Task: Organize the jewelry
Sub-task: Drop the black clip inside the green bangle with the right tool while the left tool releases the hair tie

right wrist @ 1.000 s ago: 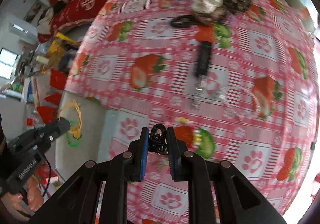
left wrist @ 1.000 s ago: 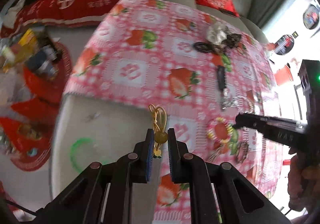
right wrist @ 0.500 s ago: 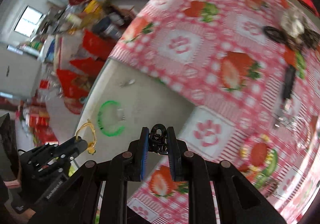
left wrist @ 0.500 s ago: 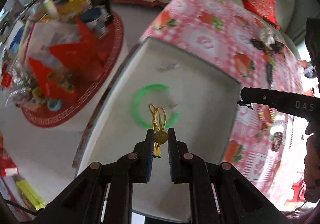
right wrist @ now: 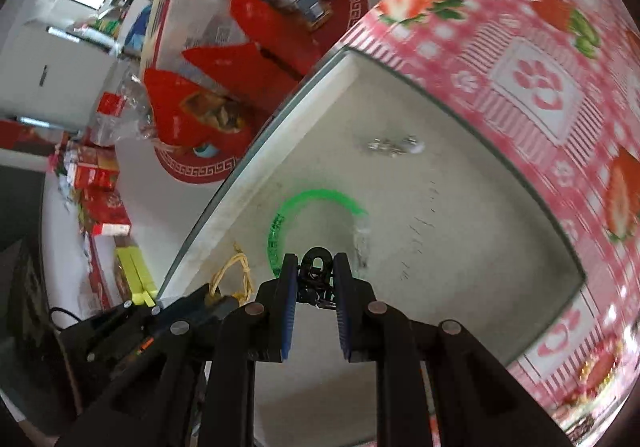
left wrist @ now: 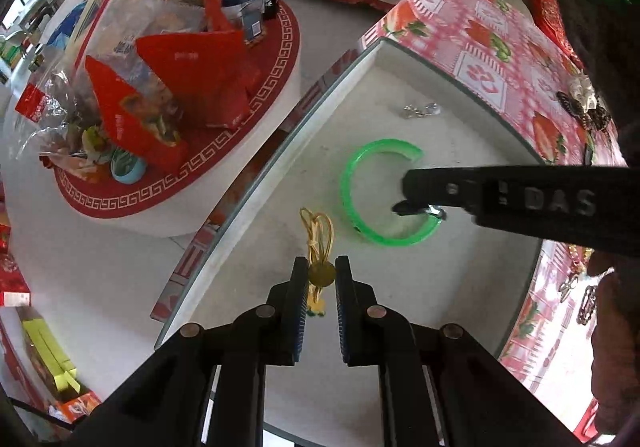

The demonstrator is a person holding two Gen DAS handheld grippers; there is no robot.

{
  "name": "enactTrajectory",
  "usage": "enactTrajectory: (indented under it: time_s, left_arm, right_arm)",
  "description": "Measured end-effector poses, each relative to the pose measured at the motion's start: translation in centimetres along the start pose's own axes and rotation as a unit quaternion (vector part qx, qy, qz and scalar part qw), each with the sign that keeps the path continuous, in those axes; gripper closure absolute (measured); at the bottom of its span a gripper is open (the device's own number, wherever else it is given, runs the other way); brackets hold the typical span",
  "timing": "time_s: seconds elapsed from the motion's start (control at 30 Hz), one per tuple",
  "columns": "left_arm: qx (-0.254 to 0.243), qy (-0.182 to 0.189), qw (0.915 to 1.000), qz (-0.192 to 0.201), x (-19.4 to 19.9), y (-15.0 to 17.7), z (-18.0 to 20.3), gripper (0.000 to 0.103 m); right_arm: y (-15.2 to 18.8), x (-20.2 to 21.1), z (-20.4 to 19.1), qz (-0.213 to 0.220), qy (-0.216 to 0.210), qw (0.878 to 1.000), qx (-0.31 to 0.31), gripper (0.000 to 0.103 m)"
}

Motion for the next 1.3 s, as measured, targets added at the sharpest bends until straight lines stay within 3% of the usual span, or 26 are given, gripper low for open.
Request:
enactTrajectory:
  time_s: [0.27, 0.5, 0.73, 0.8, 0.87, 0.9, 1.13, 1.27, 1.3]
  left_arm:
    - [-0.006, -0.012, 0.9999, 0.002, -0.9, -0.4, 0.1, 0.085]
    - [-0.011, -0.017, 0.9998, -0.004, -1.9, -0.9, 0.5, 0.085]
    - [-0.011, -0.027, 0.9994, -0.021, -2.4, -0.7, 0.7, 0.084]
    - [-0.008, -0.031, 0.9991, -0.028, -2.4, -0.7, 0.6, 0.084]
    - [-0.01, -0.039, 0.9988, -0.028, -2.3, -0.6, 0.6, 0.084]
    - [-0.013, -0.044, 0.9986, -0.026, -2.2, -0.6, 0.6, 0.084]
    - [-0.046, -0.055, 0.9974, -0.01, -0.9, -1.1, 1.4, 0.084]
    - [-0.058, -0.05, 0.9971, 0.001, -0.1, -1.5, 2.2, 0.084]
    - [-0.058, -0.047, 0.9972, 0.001, 0.0, -1.6, 2.3, 0.067]
  right_arm:
    - [-1.5, -2.5, -0.1, -0.015, 0.023, 1.0, 0.011, 0.084]
    - [-2.6, -1.8, 0.4, 0.013, 0.06, 0.998, 0.033, 0.084]
    - [-2.8, -1.5, 0.9, 0.0, 0.036, 0.999, 0.021, 0.083]
    - [-2.8, -1.5, 0.8, -0.004, 0.022, 1.0, 0.013, 0.078]
    - [-2.7, -1.3, 1.0, -0.002, 0.01, 1.0, 0.005, 0.051]
    - [-2.7, -0.9, 1.1, 0.001, 0.002, 1.0, 0.001, 0.047]
    - [-2.8, 3.0, 2.3, 0.033, -0.048, 0.998, -0.04, 0.044]
    - [-2.0, 5.5, 4.9, 0.059, -0.043, 0.994, -0.076, 0.039]
    - [-1.8, 5.9, 5.5, 0.062, -0.04, 0.994, -0.084, 0.039]
Point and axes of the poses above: each gripper's, at about its wrist camera, not at the fingertips, and x roughly against the way its jaws point, z to its right, y to its underside, the point moved 2 cm from there along -x, roughly the way its jaws point, and after that the axes turned 15 degrees about -x, right-handed, at the moved point
